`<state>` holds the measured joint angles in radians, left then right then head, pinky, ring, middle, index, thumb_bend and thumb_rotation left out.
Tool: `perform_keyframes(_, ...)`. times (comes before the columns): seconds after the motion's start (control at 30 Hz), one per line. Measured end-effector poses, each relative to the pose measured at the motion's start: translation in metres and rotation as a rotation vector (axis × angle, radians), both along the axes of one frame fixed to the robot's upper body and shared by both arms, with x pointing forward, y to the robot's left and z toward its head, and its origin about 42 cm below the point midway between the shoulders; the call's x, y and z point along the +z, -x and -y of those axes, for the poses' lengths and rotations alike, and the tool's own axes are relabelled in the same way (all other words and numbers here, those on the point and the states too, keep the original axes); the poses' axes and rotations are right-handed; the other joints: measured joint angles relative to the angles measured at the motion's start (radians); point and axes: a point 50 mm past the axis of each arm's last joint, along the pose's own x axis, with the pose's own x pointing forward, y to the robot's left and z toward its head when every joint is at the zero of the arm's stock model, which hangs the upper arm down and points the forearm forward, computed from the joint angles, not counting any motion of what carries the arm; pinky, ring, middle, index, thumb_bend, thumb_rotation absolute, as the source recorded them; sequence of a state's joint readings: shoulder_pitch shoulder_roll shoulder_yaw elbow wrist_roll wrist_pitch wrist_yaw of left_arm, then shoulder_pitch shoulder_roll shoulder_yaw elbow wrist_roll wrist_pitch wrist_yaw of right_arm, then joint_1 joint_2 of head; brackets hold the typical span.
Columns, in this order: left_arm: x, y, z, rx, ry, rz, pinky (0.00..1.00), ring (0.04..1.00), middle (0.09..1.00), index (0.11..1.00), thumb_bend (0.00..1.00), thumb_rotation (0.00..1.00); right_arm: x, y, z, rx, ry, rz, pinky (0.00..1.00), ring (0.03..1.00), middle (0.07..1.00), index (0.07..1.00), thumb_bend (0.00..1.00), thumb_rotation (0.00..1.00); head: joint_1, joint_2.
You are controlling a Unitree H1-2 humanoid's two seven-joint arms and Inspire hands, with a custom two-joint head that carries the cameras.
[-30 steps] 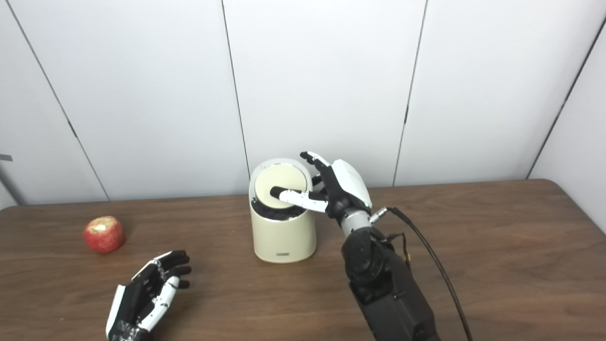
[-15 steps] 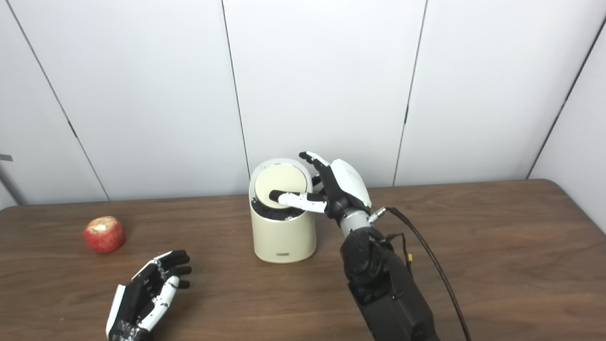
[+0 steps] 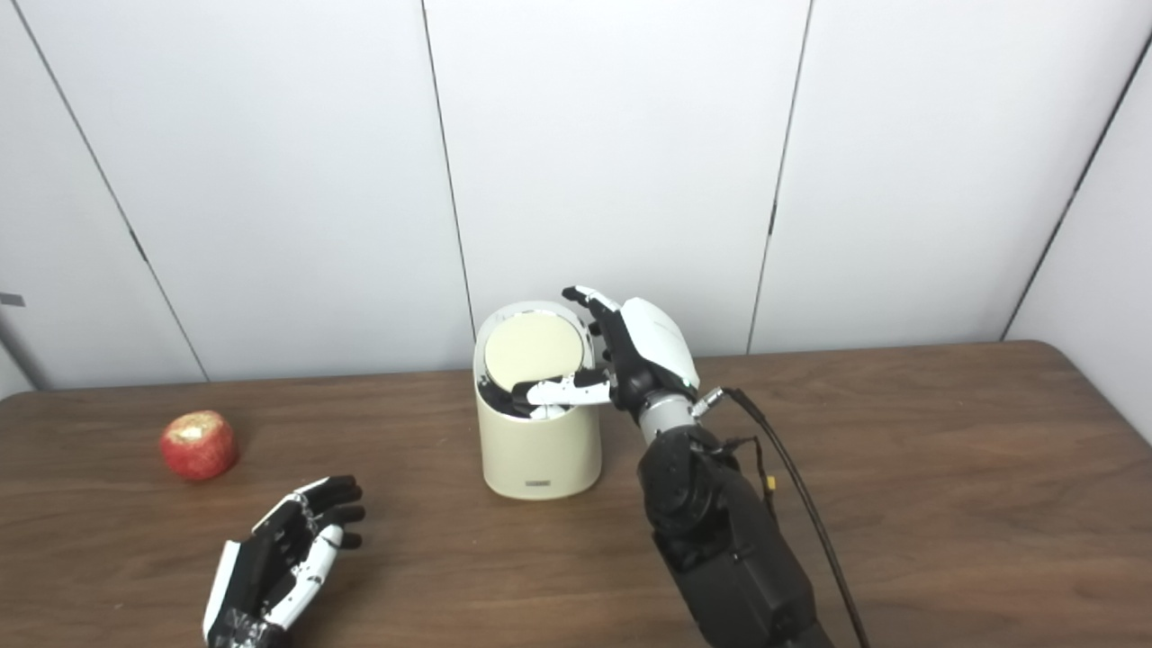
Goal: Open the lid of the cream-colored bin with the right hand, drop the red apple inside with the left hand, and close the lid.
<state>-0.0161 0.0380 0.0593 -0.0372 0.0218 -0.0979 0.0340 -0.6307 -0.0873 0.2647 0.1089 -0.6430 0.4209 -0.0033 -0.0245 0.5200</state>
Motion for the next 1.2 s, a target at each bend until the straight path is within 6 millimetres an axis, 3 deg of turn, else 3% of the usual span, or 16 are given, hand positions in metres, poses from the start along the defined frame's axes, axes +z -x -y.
perform_keyframes(0.23, -0.0001, 0.0, 0.0002, 0.0, 0.0, 0.0, 0.61, 0.701, 0.737, 0.725, 0.22, 0.3, -0.0005, -0.0021, -0.0023, 0.011, 0.008, 0.002, 0.65, 0.796, 0.886, 0.859, 0.59, 0.36, 0.0, 0.0)
perform_keyframes(0.5, 0.0, 0.0, 0.0004, 0.0, 0.001, 0.001, 0.61, 0.7, 0.736, 0.722, 0.24, 0.32, -0.003, -0.0047, -0.0019, 0.008, 0.013, -0.01, 0.65, 0.799, 0.877, 0.858, 0.57, 0.43, 0.0, 0.0)
perform_keyframes(0.73, 0.0, 0.0, 0.0006, -0.001, 0.001, 0.001, 0.61, 0.7, 0.735, 0.723, 0.23, 0.32, -0.0035, -0.0049, -0.0017, 0.006, 0.014, -0.012, 0.65, 0.792, 0.871, 0.86, 0.55, 0.42, 0.002, 0.0)
perform_keyframes(1.0, 0.0001, 0.0001, 0.0008, 0.0, 0.002, 0.001, 0.6, 0.701, 0.737, 0.726, 0.22, 0.31, -0.0031, -0.0048, -0.0018, 0.011, 0.014, -0.007, 0.63, 0.777, 0.874, 0.858, 0.55, 0.34, 0.003, -0.002)
perform_keyframes(1.13, 0.0001, 0.0001, 0.001, -0.002, 0.001, 0.002, 0.61, 0.702, 0.737, 0.727, 0.22, 0.29, -0.0014, -0.0048, -0.0023, 0.021, 0.01, 0.004, 0.59, 0.75, 0.878, 0.858, 0.55, 0.27, 0.002, -0.003)
perform_keyframes(1.2, 0.0001, 0.0001, 0.0011, -0.001, 0.002, 0.003, 0.61, 0.7, 0.736, 0.725, 0.23, 0.29, -0.0001, -0.0051, -0.0024, 0.022, 0.009, 0.009, 0.52, 0.688, 0.878, 0.857, 0.55, 0.2, 0.002, -0.002)
